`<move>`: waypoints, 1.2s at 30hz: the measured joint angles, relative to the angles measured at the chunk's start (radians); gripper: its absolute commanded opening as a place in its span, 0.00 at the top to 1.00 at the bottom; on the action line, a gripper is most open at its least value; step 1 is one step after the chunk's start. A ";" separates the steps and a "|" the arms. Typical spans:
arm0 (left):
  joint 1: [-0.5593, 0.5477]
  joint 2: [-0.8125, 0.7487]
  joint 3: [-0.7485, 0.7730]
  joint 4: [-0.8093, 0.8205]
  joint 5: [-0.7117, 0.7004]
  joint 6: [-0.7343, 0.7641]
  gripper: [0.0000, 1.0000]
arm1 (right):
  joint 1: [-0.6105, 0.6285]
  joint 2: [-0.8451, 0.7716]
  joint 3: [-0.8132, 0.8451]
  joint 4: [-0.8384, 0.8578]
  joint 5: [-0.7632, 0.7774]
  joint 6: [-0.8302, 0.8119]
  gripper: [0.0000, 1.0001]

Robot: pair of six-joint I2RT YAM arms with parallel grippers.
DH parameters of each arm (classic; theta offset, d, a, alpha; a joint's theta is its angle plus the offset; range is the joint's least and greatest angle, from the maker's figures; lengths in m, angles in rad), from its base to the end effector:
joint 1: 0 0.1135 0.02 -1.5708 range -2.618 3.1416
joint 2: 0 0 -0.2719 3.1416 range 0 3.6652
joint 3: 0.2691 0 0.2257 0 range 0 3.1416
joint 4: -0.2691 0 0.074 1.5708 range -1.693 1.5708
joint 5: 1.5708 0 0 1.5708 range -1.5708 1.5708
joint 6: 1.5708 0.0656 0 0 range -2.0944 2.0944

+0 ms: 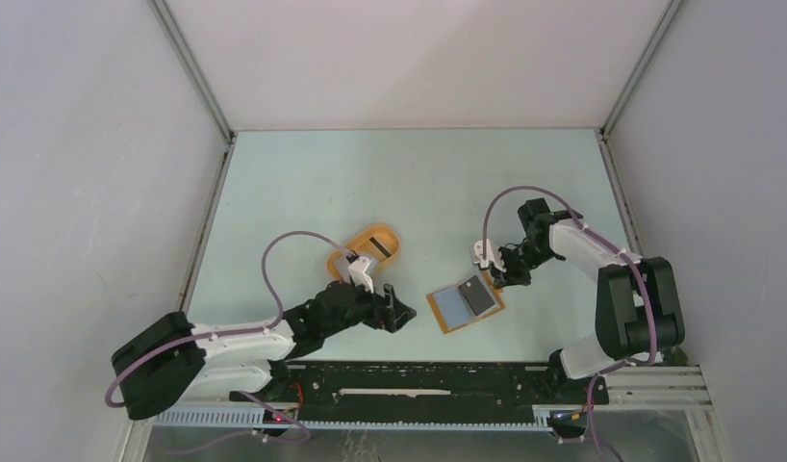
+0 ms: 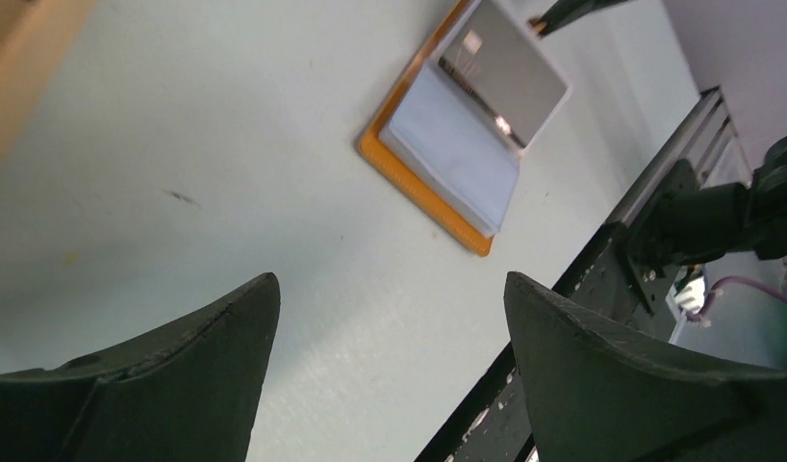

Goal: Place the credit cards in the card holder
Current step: Close the credit card at the center of the board.

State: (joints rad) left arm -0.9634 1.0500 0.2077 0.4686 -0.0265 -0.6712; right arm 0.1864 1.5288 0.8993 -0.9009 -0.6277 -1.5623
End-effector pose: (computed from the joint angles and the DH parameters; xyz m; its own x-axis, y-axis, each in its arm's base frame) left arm 0.1180 -0.1668 0.1760 -0.6649 -0.1327 -0.7351 0.5022 0.6491 -0.5714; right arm 0.2139 0.0795 0.1786 0.1649 -0.7925 -0.5871 -0.9833 -0.1784 -0.0354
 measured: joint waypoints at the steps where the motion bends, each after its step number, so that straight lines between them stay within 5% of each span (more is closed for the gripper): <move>1: -0.002 0.025 0.003 0.002 0.011 -0.008 0.10 | -0.005 -0.007 0.000 -0.008 -0.016 -0.008 1.00; 13: -0.014 0.357 0.167 0.024 0.083 -0.207 0.10 | -0.086 -0.024 0.014 -0.153 -0.172 -0.091 1.00; 26: -0.030 0.452 0.236 0.031 0.084 -0.385 0.17 | -0.081 -0.019 0.061 -0.315 -0.274 -0.210 1.00; 36: -0.030 0.539 0.268 0.104 0.116 -0.428 0.24 | -0.021 0.005 0.059 -0.264 -0.217 -0.135 1.00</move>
State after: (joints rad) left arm -0.9932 1.5890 0.4755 0.5728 0.0895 -1.0996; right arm 0.1654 1.5337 0.9581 -1.1645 -0.8444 -1.6974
